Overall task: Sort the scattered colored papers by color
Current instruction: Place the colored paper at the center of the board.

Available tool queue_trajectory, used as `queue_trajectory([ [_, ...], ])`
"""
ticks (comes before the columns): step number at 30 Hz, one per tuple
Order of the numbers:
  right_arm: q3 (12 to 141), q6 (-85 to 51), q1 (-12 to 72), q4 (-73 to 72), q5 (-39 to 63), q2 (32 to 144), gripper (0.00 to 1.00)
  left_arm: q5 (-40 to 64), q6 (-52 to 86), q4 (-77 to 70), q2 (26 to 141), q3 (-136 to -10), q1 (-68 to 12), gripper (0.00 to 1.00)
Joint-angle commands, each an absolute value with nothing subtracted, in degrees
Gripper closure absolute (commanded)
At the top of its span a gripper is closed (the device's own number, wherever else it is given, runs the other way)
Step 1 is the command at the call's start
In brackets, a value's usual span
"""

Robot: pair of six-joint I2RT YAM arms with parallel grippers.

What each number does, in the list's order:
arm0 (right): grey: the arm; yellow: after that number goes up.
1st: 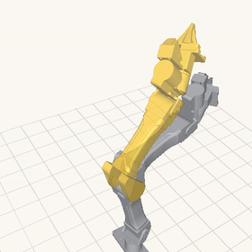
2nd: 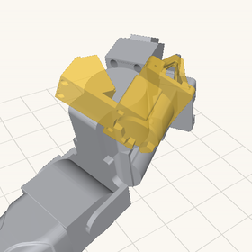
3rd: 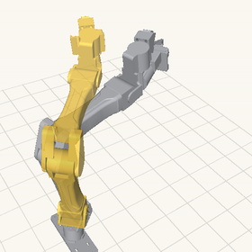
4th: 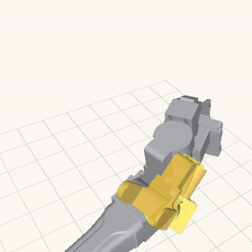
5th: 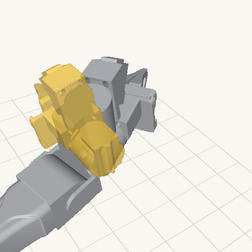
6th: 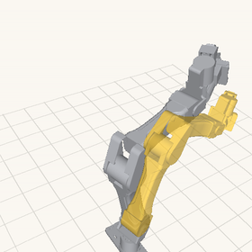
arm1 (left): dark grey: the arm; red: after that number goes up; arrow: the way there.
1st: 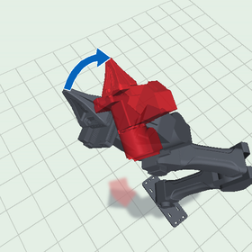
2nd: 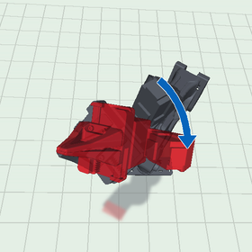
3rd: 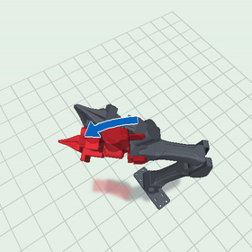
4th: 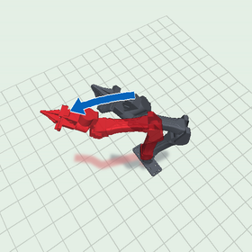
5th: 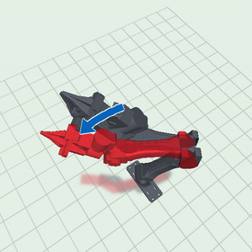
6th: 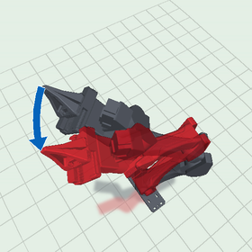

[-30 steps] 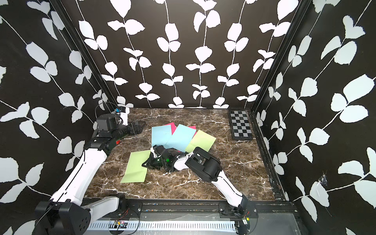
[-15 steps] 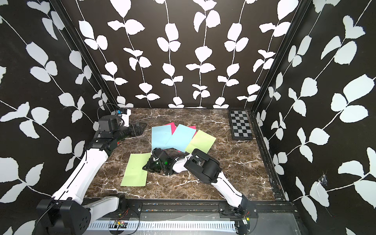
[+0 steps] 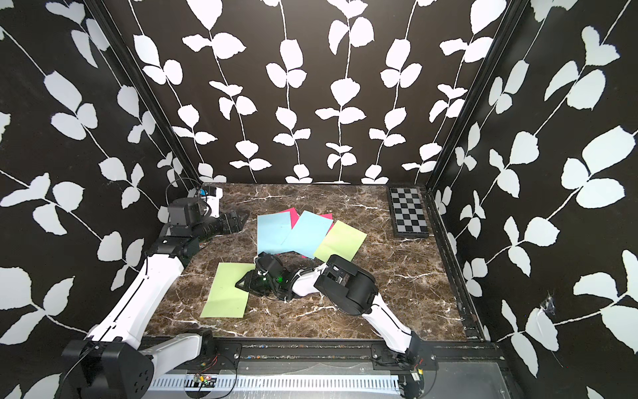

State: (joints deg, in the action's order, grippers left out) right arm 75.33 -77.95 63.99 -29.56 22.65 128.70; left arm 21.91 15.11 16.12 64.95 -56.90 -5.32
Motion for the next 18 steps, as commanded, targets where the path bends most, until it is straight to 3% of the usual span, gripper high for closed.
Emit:
queue_trajectory([
  [1,74.2,-79.0,64.4,-20.4,19.0,126.1,0.56,22.9,15.4,14.3,64.0,-56.4,-5.4,0.18],
  [6,76.5,-74.7,64.6,-9.9,17.4,124.2,0.50,22.8,15.1,14.3,64.0,-56.2,-5.4,0.18],
  [9,76.0,-73.4,64.6,-7.4,16.6,123.2,0.39,22.5,14.7,14.4,64.1,-56.2,-5.5,0.17],
  [18,73.1,-69.5,64.5,-1.2,12.8,119.6,0.36,22.9,14.6,14.1,65.2,-56.2,-5.4,0.17],
])
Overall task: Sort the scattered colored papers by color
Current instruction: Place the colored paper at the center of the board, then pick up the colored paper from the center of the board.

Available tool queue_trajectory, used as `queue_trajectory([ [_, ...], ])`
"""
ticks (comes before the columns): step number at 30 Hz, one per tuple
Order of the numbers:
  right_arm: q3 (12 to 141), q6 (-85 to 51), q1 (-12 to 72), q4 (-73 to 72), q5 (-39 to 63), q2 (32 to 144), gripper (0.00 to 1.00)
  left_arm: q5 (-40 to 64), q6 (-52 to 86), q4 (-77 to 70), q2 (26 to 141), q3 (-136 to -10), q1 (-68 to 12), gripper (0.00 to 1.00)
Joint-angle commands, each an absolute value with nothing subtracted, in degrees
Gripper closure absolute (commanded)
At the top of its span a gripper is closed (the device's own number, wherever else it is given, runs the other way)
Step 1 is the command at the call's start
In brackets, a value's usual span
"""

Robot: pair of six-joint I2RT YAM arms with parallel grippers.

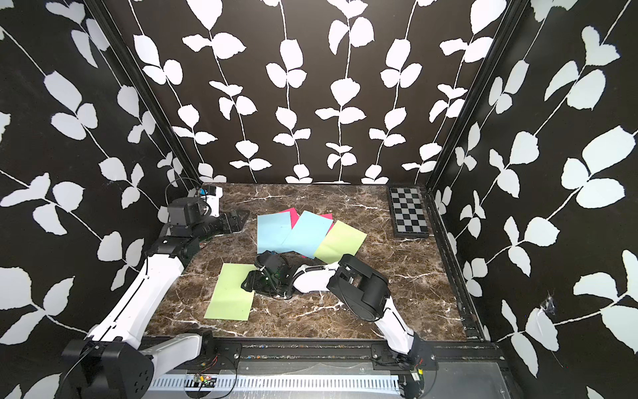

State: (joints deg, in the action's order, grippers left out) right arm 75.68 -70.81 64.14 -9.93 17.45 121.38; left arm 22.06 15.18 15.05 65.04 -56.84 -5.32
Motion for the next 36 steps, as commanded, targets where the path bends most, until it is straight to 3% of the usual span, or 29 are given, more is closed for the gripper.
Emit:
queue_trajectory([
  [1,72.4,-68.8,64.4,-0.5,11.5,118.3,0.36,23.1,14.6,14.0,65.4,-56.2,-5.5,0.17],
  [8,70.2,-58.6,61.4,11.3,-1.7,105.6,0.36,27.1,16.8,12.6,71.4,-56.7,-6.3,0.18],
  [13,65.6,-52.2,53.6,16.5,-7.3,95.0,0.37,27.2,15.2,13.3,81.0,-61.3,-13.3,0.23],
  [18,59.3,-48.3,42.9,17.5,-6.7,85.0,0.38,29.1,15.4,15.4,96.2,-72.0,-20.5,0.41],
  [20,57.1,-47.3,38.7,17.8,-5.4,82.4,0.38,30.1,16.2,15.5,102.1,-76.8,-22.6,0.53],
  [24,53.0,-46.8,31.7,16.5,-1.5,79.5,0.37,32.2,18.6,15.9,112.4,-85.7,-25.6,0.74],
  [28,48.2,-47.6,25.2,12.6,4.7,79.2,0.37,36.1,21.5,15.6,121.5,-93.1,-28.4,0.88],
  [36,40.6,-49.1,17.1,4.8,13.4,81.0,0.35,38.1,26.2,10.4,127.8,-95.2,-30.7,0.94],
])
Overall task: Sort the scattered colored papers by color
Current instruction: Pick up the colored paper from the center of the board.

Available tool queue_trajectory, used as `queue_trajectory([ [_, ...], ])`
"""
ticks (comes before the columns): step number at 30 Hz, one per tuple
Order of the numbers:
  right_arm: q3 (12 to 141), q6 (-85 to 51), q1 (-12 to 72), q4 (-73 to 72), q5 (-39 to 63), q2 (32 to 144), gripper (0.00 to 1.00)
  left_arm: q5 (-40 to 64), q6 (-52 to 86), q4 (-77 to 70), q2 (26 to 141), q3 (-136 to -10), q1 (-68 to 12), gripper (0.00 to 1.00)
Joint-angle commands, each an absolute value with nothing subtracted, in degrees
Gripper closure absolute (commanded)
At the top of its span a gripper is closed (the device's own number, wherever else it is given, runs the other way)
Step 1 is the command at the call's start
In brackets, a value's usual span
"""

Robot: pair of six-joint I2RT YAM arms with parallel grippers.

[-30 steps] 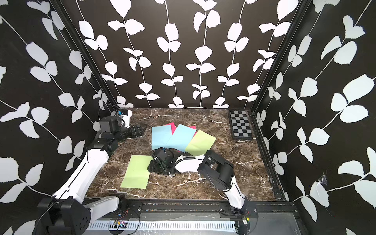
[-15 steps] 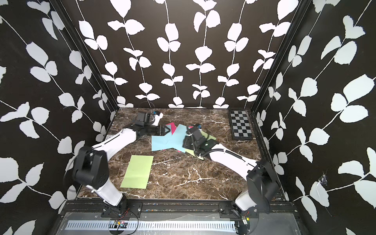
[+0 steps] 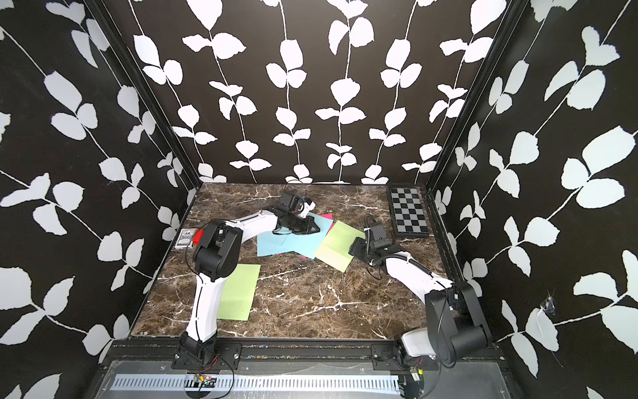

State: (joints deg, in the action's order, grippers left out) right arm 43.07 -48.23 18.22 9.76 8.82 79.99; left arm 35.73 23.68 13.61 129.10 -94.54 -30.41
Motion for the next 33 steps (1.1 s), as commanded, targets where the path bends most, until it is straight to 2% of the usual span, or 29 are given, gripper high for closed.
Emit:
queue_trajectory([
  [1,39.6,-49.5,16.3,3.5,14.4,81.6,0.35,38.5,26.8,9.5,128.0,-94.9,-30.9,0.94],
  [12,35.6,-51.8,12.8,-5.4,19.4,88.4,0.35,39.7,29.4,6.9,130.7,-94.1,-32.2,0.94],
  [17,35.7,-51.9,12.7,-4.9,19.6,88.7,0.31,37.5,27.1,11.4,132.1,-96.3,-33.3,0.92],
  [24,35.1,-53.0,12.7,-6.7,20.7,89.2,0.31,36.2,25.8,14.7,133.7,-98.3,-33.9,0.92],
  [33,33.5,-57.8,12.5,-15.8,24.6,95.1,0.31,36.0,26.0,15.4,134.9,-98.2,-33.9,0.92],
])
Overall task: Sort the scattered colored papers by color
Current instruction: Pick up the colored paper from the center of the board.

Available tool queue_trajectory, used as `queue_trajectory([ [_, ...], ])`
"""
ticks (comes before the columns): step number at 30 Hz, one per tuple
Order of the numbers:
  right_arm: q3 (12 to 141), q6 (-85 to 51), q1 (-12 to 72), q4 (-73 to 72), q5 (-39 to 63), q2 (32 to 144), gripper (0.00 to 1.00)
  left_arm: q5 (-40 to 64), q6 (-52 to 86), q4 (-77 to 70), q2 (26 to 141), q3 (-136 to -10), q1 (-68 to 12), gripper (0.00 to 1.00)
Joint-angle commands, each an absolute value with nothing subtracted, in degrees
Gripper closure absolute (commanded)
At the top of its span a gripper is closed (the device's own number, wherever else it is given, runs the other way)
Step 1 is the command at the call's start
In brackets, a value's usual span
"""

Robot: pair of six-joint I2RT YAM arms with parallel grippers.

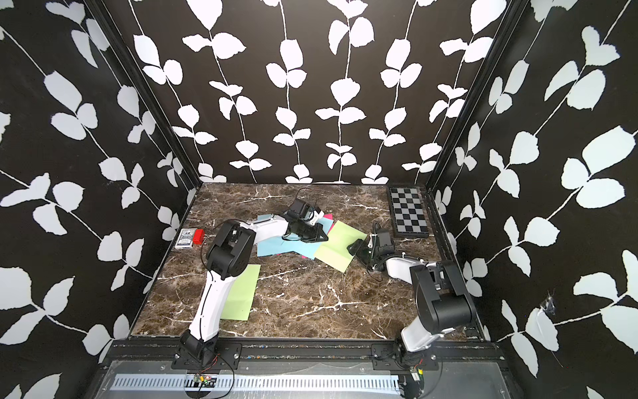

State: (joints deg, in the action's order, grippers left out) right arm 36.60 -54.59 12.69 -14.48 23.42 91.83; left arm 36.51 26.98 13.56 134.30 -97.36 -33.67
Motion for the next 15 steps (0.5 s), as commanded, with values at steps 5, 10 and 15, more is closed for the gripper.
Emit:
queue_trajectory([
  [5,32.2,-61.9,12.1,-22.2,26.5,98.0,0.32,35.9,25.7,16.0,135.0,-98.2,-33.9,0.92],
  [10,30.1,-64.9,11.8,-27.2,26.4,98.3,0.32,35.9,25.8,16.3,135.4,-98.1,-33.8,0.92],
  [15,27.4,-67.7,11.6,-33.1,26.4,97.2,0.32,35.7,25.6,16.6,135.4,-97.9,-33.9,0.93],
])
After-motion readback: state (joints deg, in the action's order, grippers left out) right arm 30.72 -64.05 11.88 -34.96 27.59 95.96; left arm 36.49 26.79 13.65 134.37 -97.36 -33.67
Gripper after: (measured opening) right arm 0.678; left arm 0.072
